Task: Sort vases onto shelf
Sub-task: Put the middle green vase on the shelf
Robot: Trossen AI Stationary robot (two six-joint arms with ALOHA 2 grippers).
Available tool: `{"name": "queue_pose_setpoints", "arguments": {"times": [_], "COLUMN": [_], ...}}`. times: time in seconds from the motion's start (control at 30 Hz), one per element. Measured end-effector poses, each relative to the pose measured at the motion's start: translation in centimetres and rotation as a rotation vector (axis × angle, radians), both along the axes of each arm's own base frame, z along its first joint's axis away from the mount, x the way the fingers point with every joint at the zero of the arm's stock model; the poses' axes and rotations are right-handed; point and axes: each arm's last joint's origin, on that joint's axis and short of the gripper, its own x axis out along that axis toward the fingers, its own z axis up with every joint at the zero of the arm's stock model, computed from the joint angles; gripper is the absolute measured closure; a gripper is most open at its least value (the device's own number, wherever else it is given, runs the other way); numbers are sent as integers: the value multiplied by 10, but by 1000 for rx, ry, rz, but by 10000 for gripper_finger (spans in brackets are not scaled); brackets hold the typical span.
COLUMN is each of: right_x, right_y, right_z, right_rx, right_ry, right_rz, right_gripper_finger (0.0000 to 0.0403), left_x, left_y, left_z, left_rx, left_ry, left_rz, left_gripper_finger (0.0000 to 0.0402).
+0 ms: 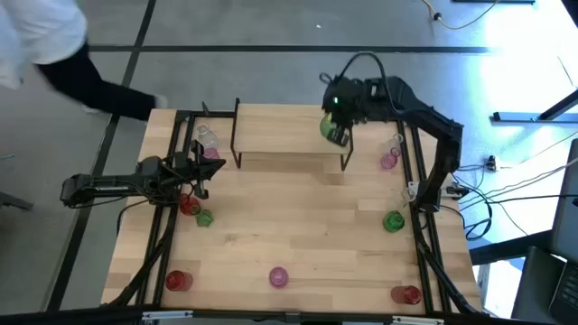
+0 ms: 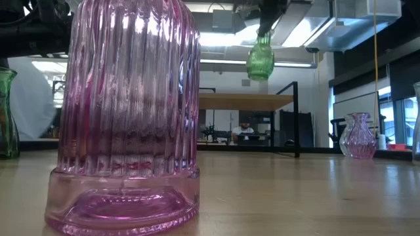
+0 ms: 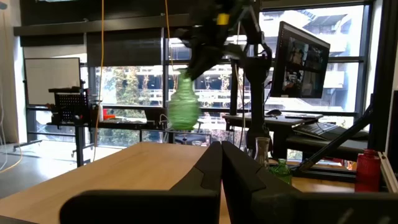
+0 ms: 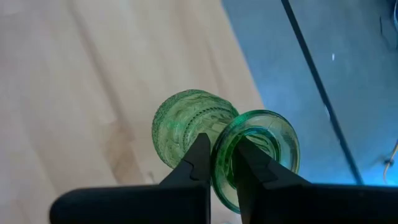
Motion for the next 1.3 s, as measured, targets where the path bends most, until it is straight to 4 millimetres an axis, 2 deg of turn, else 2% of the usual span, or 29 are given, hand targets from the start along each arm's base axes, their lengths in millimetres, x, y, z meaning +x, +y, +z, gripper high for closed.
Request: {"name": "queue_pose_setpoints", "arguments": {"times": [0.27, 0.4, 0.83, 1.3], "right_x": [-8, -11, 7, 12], "right_y": [-49, -65, -84, -92], "right_z": [-8, -13, -40, -47], "right_rx": [44, 54, 34, 25], "right_ry": [-2, 11, 113, 122], "right_rz": [-80, -126, -143, -139], "right_gripper_finger": [380, 380, 380, 376], "left_x": [0, 0, 0, 0], "left_y": [0, 0, 0, 0], "left_z": [0, 0, 0, 0], "left_rx": [-1, 0, -1, -1], "left_ry": [0, 0, 0, 1], "left_rz": [3, 4, 9, 9], "left_gripper_finger": [401, 401, 401, 401]}}
